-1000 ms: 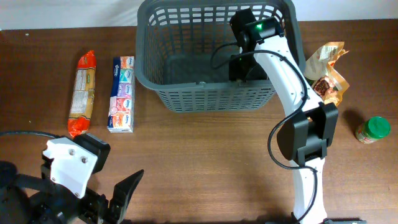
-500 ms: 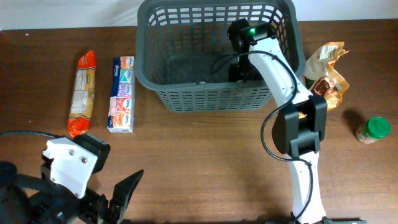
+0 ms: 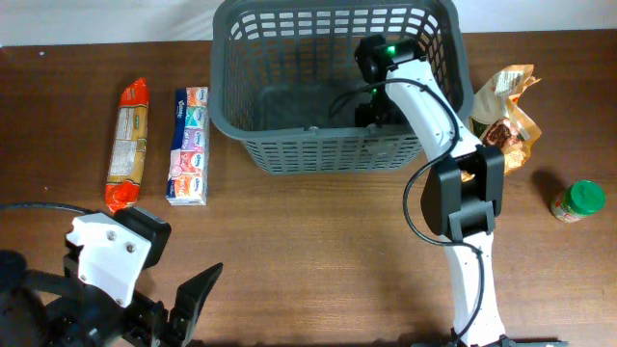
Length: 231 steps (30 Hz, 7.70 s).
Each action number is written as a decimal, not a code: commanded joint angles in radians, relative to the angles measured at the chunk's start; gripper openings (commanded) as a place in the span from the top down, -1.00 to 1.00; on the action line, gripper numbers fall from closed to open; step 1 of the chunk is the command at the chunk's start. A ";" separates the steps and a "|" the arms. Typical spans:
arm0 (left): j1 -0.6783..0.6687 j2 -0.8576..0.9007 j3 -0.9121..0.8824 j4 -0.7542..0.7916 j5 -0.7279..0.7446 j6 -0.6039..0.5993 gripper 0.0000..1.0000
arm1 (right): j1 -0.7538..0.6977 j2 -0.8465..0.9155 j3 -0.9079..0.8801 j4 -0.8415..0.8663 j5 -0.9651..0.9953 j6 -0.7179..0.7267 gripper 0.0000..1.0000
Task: Pack container
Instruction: 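Carry the jar over the grey basket and lower it inside, then open the right gripper and withdraw it toward the second jar, then grasp the second green-lidded jar with the right gripper and lift, then move the jar into the basket beside the first jar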
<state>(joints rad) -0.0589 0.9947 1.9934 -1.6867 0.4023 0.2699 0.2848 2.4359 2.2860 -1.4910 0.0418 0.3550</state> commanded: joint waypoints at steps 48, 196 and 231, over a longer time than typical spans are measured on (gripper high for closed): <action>-0.004 0.004 0.003 0.000 -0.003 0.005 -0.99 | -1.159 -0.595 -0.258 -0.065 -0.243 0.208 -0.98; -0.004 0.004 0.003 0.000 -0.006 -0.052 -0.99 | 0.166 -0.372 0.518 -0.007 0.073 -0.056 0.93; -0.004 0.004 0.003 0.000 -0.006 -0.052 -0.99 | 0.049 0.010 0.315 -0.018 -0.075 -0.044 0.92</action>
<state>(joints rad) -0.0589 0.9947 1.9934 -1.6867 0.4023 0.2314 0.3183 2.4351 2.5996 -1.5009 -0.0250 0.3122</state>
